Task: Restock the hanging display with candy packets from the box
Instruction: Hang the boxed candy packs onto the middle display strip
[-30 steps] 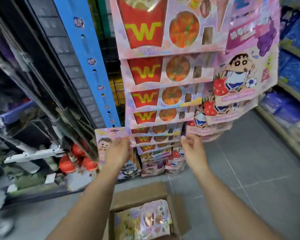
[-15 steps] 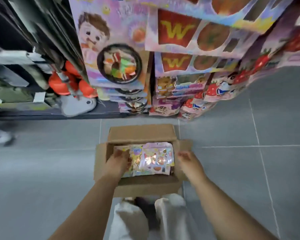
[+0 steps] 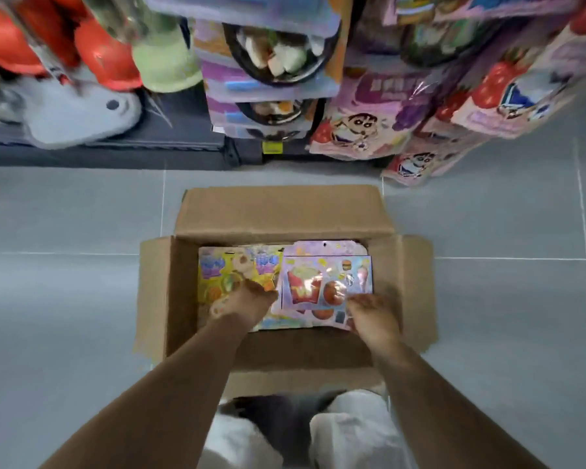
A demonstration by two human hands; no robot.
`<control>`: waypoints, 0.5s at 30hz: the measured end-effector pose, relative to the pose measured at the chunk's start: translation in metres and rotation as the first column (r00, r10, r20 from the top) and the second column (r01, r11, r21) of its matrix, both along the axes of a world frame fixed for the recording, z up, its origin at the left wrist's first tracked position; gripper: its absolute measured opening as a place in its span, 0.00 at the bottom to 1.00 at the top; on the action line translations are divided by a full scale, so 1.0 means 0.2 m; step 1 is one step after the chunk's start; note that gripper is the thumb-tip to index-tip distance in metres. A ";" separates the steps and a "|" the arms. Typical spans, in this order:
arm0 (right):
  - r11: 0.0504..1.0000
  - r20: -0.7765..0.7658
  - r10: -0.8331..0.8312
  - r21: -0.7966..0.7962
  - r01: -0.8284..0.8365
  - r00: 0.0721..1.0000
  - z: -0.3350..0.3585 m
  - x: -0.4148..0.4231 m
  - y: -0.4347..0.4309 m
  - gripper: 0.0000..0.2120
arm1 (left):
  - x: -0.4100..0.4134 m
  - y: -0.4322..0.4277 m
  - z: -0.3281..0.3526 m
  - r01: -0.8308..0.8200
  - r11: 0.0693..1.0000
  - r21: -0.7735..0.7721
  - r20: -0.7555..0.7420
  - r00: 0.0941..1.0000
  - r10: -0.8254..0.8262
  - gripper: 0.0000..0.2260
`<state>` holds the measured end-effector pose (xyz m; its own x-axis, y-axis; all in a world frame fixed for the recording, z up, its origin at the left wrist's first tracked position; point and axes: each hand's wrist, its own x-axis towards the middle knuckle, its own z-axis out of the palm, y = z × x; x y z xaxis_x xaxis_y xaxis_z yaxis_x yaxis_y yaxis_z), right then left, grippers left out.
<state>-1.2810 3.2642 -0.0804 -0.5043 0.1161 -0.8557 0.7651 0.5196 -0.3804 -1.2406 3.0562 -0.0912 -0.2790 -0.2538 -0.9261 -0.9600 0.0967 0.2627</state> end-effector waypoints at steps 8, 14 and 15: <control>0.999 -0.028 -0.046 0.023 0.047 0.999 -0.38 0.04 0.12 0.07 | -0.13 0.26 -0.49 -0.018 0.995 -0.096 0.033 0.999 0.021 0.31; 0.998 -0.046 -0.004 0.056 0.006 0.999 -0.51 0.08 0.18 0.06 | -0.13 0.36 -0.62 0.010 0.962 -0.271 0.066 0.998 0.009 0.40; 0.998 -0.046 -0.001 0.055 0.003 0.999 -0.54 0.08 0.18 0.06 | -0.13 0.36 -0.63 0.012 0.962 -0.273 0.059 0.998 0.004 0.40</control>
